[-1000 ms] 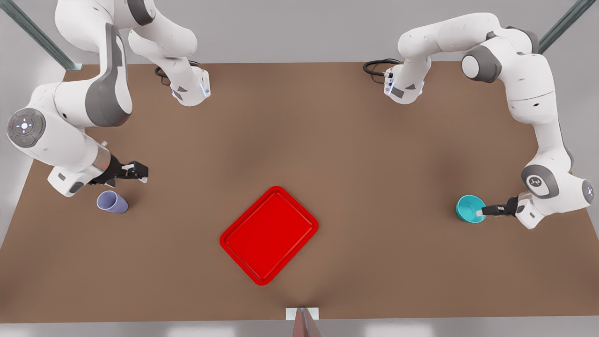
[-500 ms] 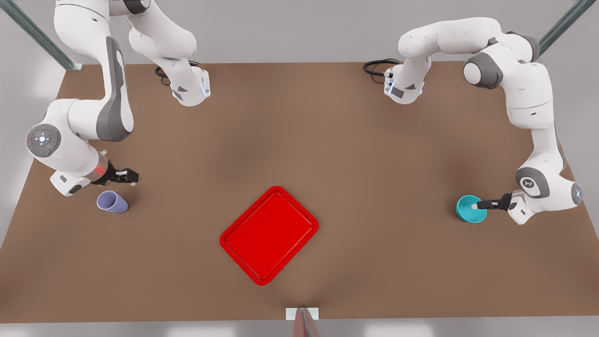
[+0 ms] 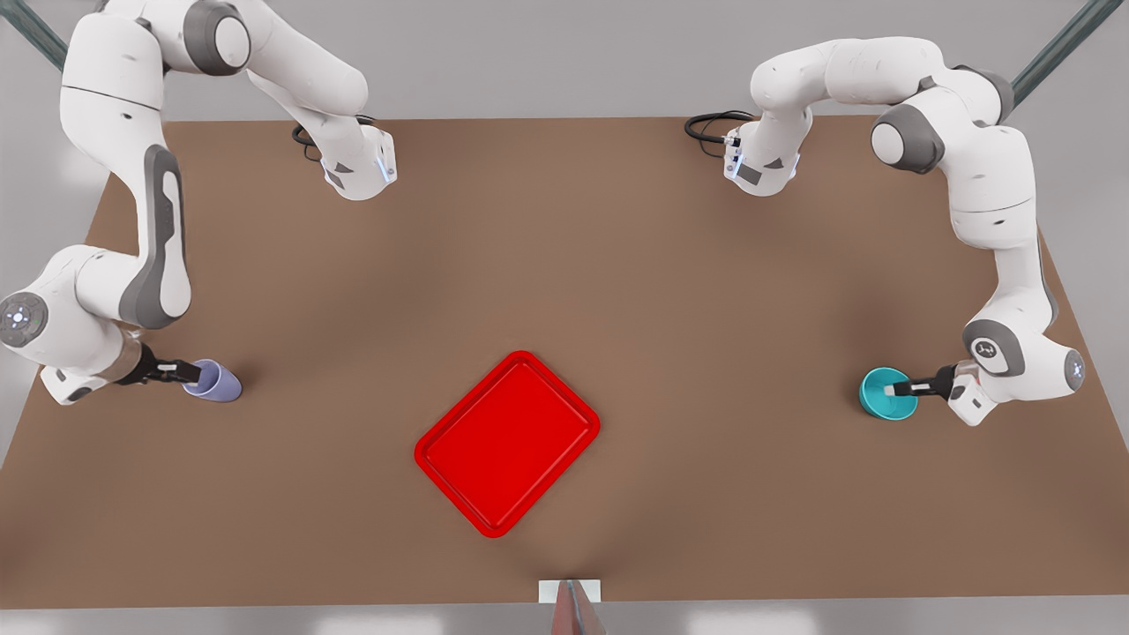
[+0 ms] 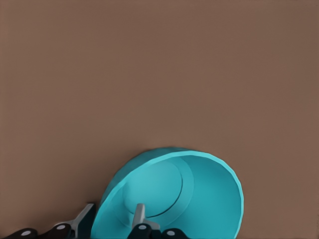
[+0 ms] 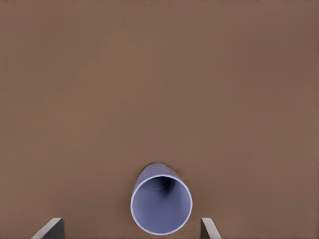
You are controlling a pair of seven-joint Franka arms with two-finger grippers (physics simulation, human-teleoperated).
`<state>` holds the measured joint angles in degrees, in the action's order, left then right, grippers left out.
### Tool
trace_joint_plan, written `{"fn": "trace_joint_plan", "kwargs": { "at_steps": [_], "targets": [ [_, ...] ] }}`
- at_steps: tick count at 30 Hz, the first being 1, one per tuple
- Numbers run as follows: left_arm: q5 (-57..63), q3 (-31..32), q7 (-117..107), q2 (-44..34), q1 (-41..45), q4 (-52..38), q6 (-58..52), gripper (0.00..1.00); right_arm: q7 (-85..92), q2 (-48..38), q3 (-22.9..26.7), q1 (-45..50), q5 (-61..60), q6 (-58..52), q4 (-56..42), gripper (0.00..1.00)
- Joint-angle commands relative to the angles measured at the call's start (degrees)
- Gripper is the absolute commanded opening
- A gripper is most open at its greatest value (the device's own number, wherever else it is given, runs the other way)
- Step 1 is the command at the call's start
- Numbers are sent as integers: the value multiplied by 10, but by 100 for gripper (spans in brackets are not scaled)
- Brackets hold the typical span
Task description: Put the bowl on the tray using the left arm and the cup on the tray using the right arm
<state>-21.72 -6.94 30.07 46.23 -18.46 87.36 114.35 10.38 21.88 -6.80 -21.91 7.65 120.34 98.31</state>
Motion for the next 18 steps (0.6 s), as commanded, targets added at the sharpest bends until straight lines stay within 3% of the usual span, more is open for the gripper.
{"fn": "trace_joint_plan", "kwargs": {
  "at_steps": [1, 3, 7, 10, 16, 18],
  "targets": [
    [0, 0, 0, 0, 0, 0, 0, 32, 7, 8, -1, -4, 0, 8, -1, 100],
    [0, 0, 0, 0, 0, -1, -1, 22, 25, 26, -1, -19, -2, 27, -1, 100],
    [0, 0, -19, 0, 5, -2, 0, 21, 32, 26, -1, -27, -3, -53, -2, 100],
    [0, 1, -30, -2, 11, -7, 0, 21, 33, 40, -1, -36, -2, -55, -2, 100],
    [-6, -2, -177, -78, 114, -13, -28, 21, 24, 67, 2, -49, -2, -44, -3, 100],
    [-7, -2, -335, -96, 210, -13, -33, 21, 24, 72, 2, -54, -2, -43, -3, 100]
  ]
}}
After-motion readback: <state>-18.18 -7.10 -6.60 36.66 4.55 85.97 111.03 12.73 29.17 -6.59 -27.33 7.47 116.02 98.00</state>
